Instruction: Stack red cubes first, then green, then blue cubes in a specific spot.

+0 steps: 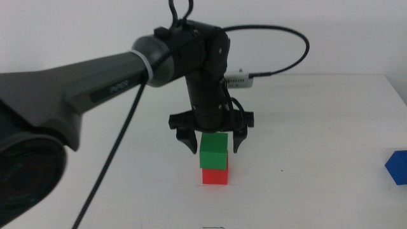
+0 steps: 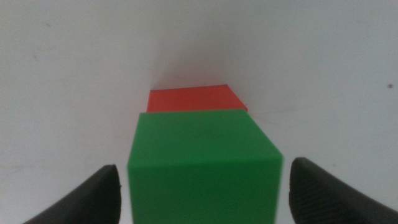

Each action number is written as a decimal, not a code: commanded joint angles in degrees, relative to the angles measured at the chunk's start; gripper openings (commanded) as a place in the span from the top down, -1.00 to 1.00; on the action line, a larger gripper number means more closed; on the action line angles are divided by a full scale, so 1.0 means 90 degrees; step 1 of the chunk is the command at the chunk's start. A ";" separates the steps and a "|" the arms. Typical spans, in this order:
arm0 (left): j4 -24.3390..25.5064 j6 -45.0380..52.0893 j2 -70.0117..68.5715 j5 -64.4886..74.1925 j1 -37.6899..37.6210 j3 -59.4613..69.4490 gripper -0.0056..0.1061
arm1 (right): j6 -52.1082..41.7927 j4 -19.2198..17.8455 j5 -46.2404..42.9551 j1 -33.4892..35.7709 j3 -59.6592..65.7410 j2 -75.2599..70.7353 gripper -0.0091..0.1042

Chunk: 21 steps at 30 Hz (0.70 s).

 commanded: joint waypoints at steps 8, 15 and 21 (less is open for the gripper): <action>0.0049 0.0509 -0.1686 0.0577 0.0110 -0.0163 -0.72 | -0.0070 -0.0080 -0.0498 -0.0029 -0.0112 -0.0088 -0.32; 0.0894 0.0974 -0.3208 0.0533 0.0104 -0.0163 -0.70 | -0.0070 -0.0080 -0.0498 -0.0029 -0.0112 -0.0088 -0.32; 0.0619 0.3056 -0.4481 0.0460 0.0688 0.0354 -0.71 | -0.0070 -0.0080 -0.0498 -0.0029 -0.0112 -0.0088 -0.32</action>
